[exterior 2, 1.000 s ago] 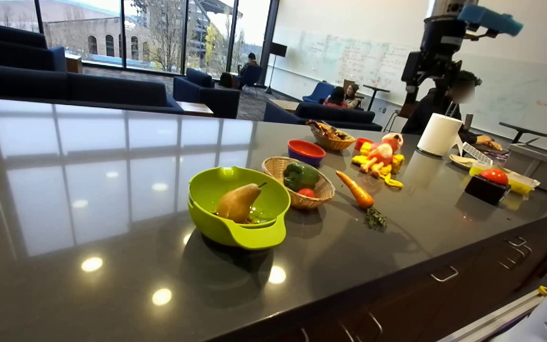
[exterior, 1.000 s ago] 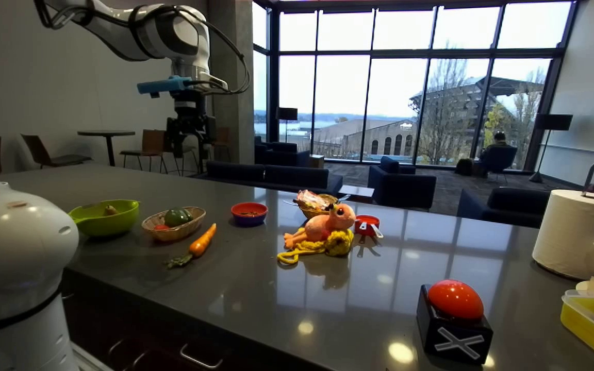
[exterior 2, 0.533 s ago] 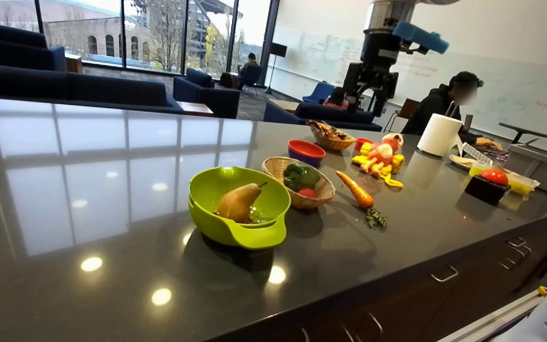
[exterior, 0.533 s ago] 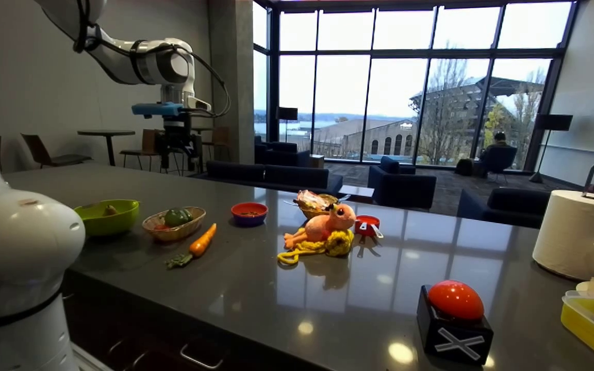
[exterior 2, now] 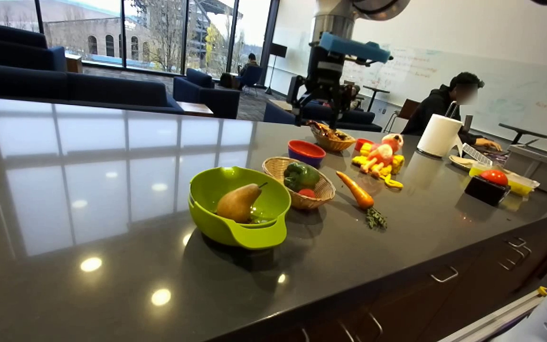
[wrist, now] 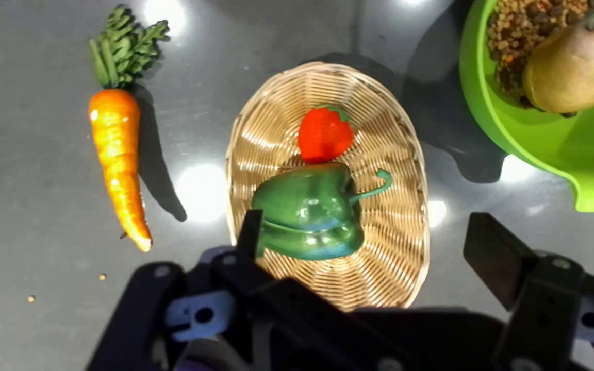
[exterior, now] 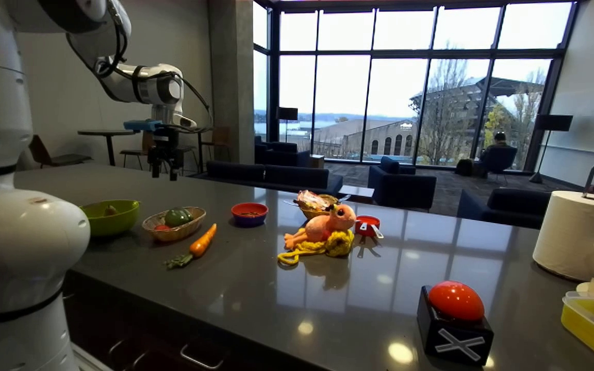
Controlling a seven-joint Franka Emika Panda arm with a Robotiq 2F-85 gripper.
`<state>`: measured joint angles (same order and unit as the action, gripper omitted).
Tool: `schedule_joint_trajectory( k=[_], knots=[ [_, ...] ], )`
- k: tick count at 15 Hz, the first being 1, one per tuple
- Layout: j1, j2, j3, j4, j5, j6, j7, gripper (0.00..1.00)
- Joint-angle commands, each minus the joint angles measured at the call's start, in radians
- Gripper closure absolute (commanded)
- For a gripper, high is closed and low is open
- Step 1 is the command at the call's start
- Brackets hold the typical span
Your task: Take the green pepper out of the weaved bowl
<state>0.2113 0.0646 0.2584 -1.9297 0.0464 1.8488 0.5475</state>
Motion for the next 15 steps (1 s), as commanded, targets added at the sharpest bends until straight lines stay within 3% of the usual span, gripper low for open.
schedule_joint_trajectory(
  k=[1, 7, 12, 15],
  knots=[
    [0.053, 0.125, -0.010, 0.110, -0.027, 0.040, 0.245, 0.00],
    [0.085, 0.191, -0.085, 0.120, -0.126, 0.157, 0.554, 0.00],
    [0.061, 0.156, -0.131, 0.074, -0.110, 0.099, 0.695, 0.00],
    [0.058, 0.149, -0.120, 0.068, -0.063, 0.046, 0.725, 0.00]
  ],
)
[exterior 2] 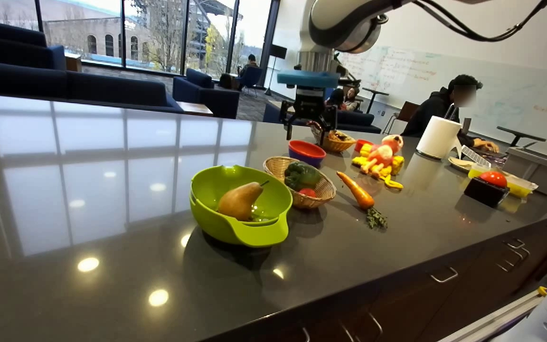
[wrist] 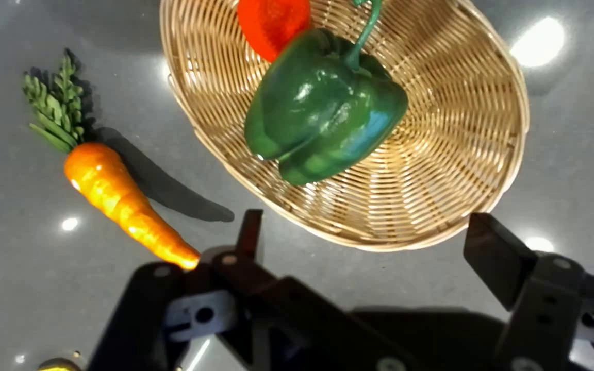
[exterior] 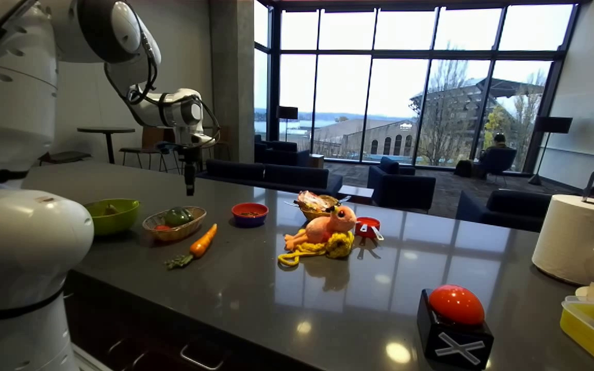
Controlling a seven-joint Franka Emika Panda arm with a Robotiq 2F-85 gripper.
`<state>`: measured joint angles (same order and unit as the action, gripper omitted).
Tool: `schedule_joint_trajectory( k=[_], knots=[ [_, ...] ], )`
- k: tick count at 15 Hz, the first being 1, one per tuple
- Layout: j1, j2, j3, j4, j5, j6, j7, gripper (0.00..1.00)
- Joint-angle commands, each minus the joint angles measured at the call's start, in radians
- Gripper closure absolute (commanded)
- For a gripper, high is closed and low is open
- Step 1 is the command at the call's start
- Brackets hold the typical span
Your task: Take the green pepper out of the weaved bowl
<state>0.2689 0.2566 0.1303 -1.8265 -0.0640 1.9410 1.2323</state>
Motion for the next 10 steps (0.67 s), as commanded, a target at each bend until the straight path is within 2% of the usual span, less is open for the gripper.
schedule_joint_trajectory(
  k=[1, 6, 10],
  knots=[
    [0.002, -0.047, 0.016, -0.038, 0.073, -0.067, 0.036, 0.00],
    [0.014, -0.074, 0.043, -0.071, 0.137, -0.130, 0.014, 0.00],
    [0.010, -0.090, 0.051, -0.124, 0.104, -0.057, -0.054, 0.00]
  ],
)
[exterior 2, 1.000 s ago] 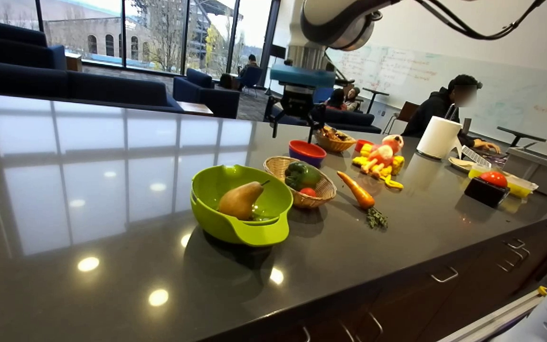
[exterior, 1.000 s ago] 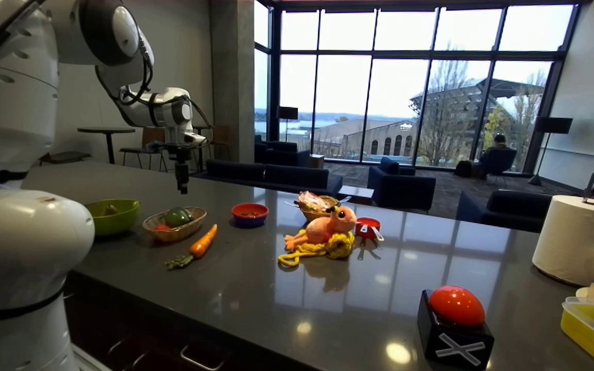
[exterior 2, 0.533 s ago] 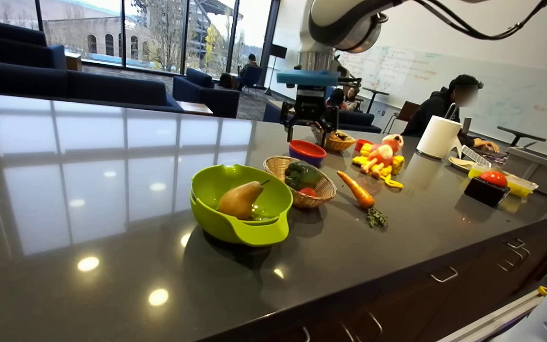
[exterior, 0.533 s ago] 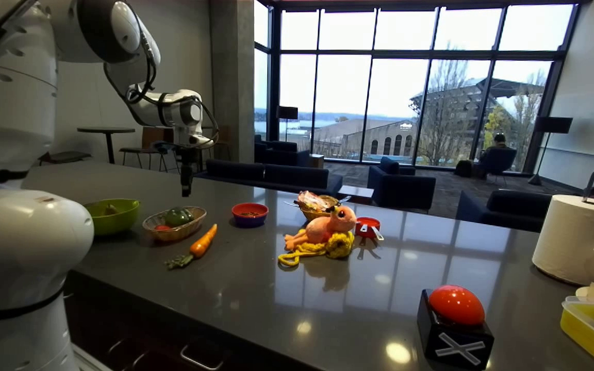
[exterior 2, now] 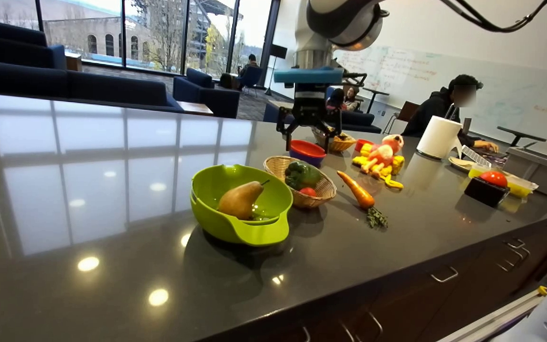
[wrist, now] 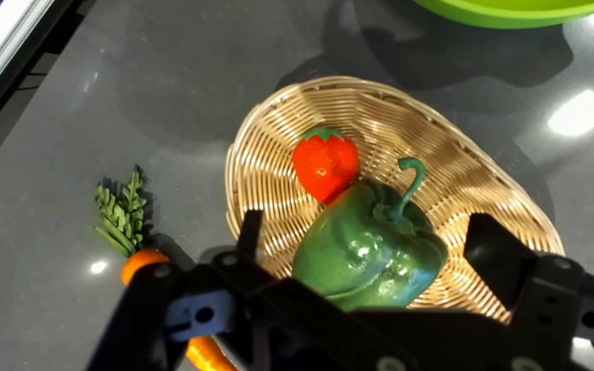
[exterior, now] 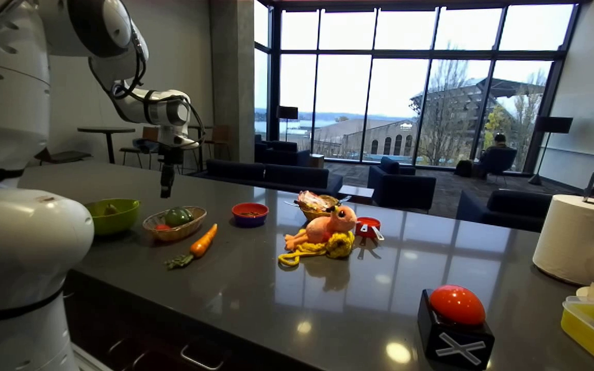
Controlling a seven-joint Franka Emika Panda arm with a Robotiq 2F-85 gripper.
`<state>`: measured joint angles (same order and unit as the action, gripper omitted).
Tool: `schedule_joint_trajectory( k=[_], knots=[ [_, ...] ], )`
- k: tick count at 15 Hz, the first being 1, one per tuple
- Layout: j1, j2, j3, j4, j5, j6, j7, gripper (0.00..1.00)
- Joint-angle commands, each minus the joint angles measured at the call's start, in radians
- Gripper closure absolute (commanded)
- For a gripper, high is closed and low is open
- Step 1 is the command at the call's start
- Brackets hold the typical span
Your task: Take the green pepper out of the weaved bowl
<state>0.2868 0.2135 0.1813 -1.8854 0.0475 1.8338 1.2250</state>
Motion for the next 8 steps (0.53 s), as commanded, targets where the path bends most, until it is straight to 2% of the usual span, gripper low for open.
schedule_joint_trajectory(
  k=[1, 8],
  knots=[
    [-0.010, -0.049, 0.000, -0.076, -0.007, 0.080, -0.065, 0.00],
    [-0.012, -0.027, -0.006, -0.129, -0.012, 0.240, -0.146, 0.00]
  ],
)
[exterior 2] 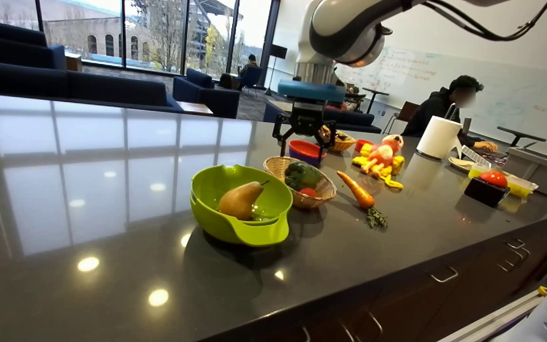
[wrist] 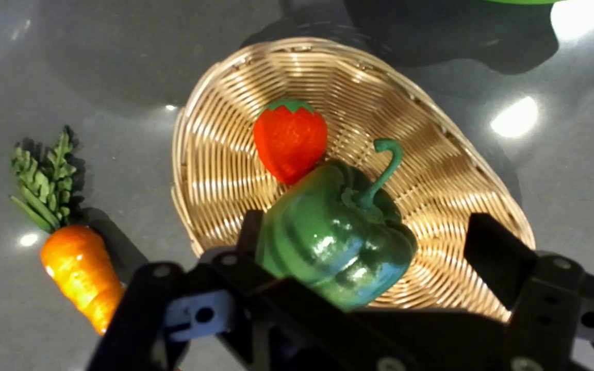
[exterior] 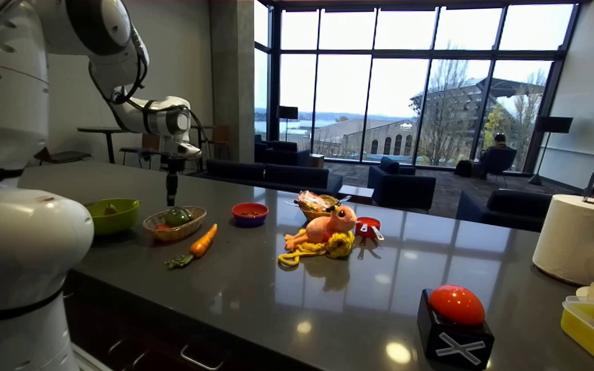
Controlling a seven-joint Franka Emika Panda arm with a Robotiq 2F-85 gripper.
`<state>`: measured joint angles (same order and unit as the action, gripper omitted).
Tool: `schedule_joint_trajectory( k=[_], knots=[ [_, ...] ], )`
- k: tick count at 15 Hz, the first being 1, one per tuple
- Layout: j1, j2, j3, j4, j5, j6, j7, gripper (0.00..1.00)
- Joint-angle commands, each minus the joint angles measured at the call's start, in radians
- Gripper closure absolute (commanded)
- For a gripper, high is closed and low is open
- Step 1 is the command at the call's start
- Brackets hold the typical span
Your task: Take the green pepper out of the weaved bowl
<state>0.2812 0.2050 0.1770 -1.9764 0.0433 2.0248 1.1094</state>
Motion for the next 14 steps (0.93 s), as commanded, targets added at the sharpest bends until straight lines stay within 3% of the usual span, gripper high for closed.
schedule_joint_trajectory(
  k=[1, 14],
  knots=[
    [-0.007, -0.018, -0.003, -0.044, -0.007, 0.057, -0.037, 0.00],
    [-0.011, 0.044, -0.019, -0.059, -0.006, 0.113, -0.104, 0.00]
  ],
)
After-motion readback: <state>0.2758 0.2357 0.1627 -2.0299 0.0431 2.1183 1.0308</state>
